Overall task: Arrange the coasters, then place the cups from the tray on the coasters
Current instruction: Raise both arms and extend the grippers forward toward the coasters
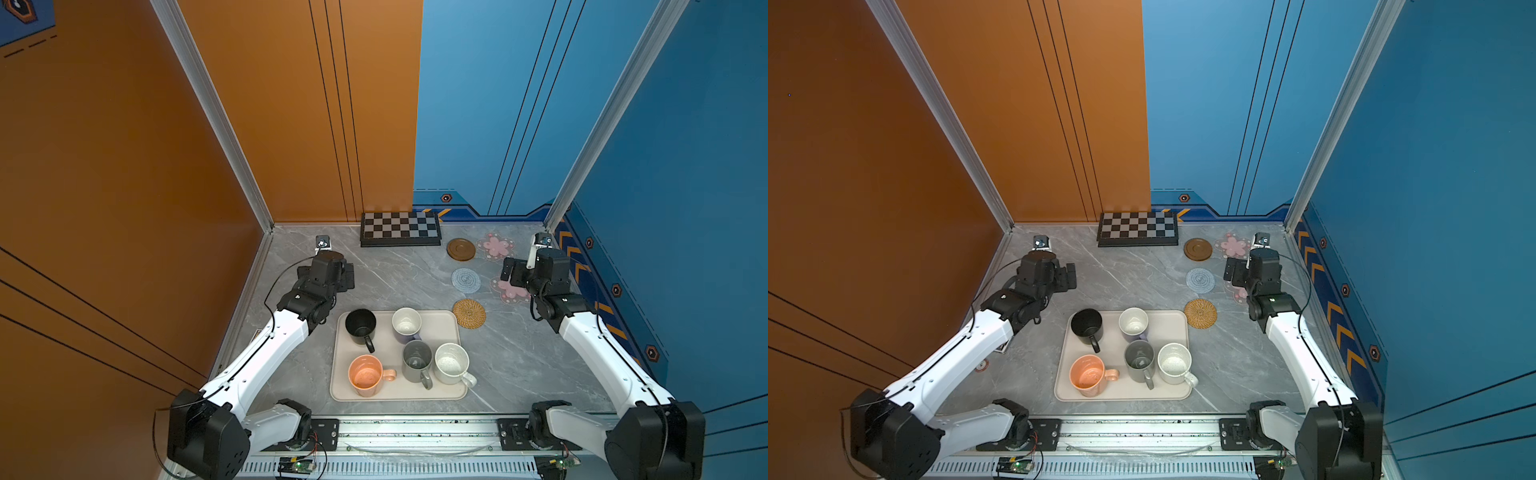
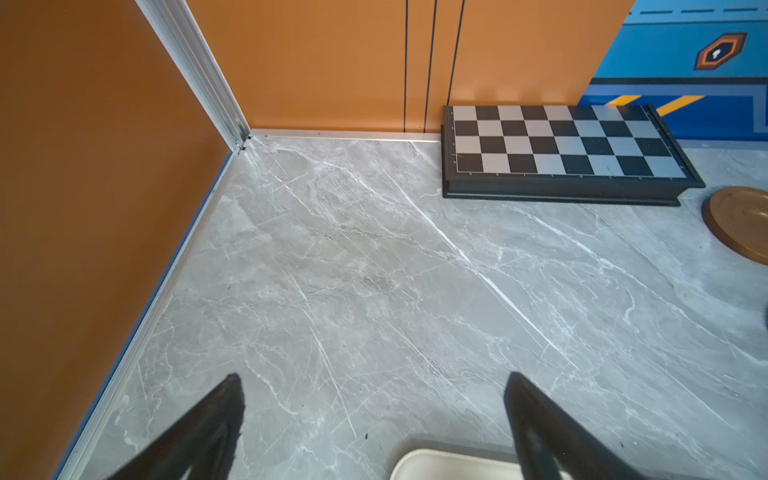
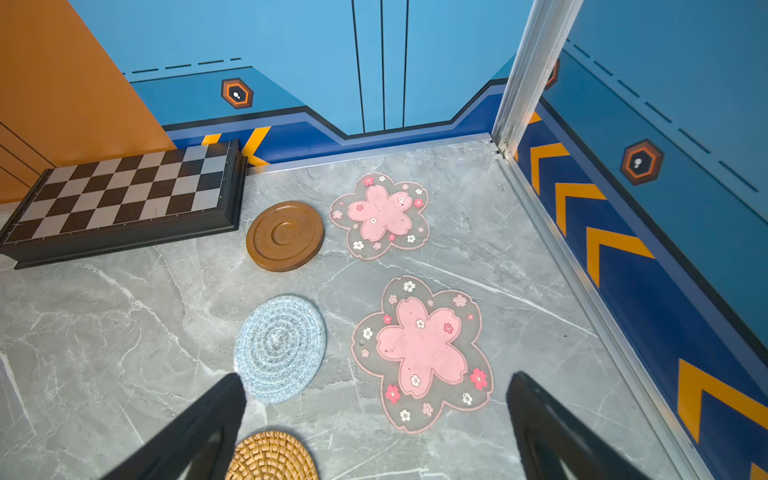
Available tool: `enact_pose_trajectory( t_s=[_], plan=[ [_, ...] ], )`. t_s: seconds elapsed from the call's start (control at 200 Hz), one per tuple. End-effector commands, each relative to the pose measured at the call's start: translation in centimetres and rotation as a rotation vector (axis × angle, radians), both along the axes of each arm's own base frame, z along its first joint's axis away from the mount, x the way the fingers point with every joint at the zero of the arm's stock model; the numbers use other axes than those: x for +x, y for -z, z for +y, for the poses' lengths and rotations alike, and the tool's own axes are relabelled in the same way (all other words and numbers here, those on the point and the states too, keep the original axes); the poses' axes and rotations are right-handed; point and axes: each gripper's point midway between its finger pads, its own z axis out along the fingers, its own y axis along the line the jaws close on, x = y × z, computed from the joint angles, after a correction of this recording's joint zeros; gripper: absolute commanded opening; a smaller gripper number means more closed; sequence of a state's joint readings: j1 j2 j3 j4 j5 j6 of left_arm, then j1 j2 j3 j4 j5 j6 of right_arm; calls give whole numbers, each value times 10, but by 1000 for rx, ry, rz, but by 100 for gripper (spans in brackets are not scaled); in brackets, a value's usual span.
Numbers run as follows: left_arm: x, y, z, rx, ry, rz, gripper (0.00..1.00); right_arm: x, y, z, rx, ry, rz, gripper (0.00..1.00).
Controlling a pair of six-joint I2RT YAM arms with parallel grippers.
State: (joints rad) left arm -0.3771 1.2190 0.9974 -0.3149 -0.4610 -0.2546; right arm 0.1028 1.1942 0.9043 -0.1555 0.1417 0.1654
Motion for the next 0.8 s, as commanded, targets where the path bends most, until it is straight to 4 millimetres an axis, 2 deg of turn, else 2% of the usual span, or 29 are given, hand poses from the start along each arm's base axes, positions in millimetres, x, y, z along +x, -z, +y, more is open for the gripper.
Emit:
enact_pose_trajectory(
  t_s=[0.0,0.1,0.31,0.44,0.606,0.796],
  plan=[
    [6,-2,-11,-22,44,40,98,9,1,11,7,-27,36,100],
    [19,0,-19,-31,61,56,98,20,4,19,-3,-42,54,100],
    [43,8,-51,-108,148,105,98,39,2,34,-20,-58,64,100],
    [49,13,-60,-125,156,121,98,37,7,41,-49,-80,86,100],
    [49,17,-65,-133,164,131,98,29,12,34,-89,-61,117,100],
    [47,10,-69,-146,180,117,98,19,19,33,-88,-60,144,100]
  ],
)
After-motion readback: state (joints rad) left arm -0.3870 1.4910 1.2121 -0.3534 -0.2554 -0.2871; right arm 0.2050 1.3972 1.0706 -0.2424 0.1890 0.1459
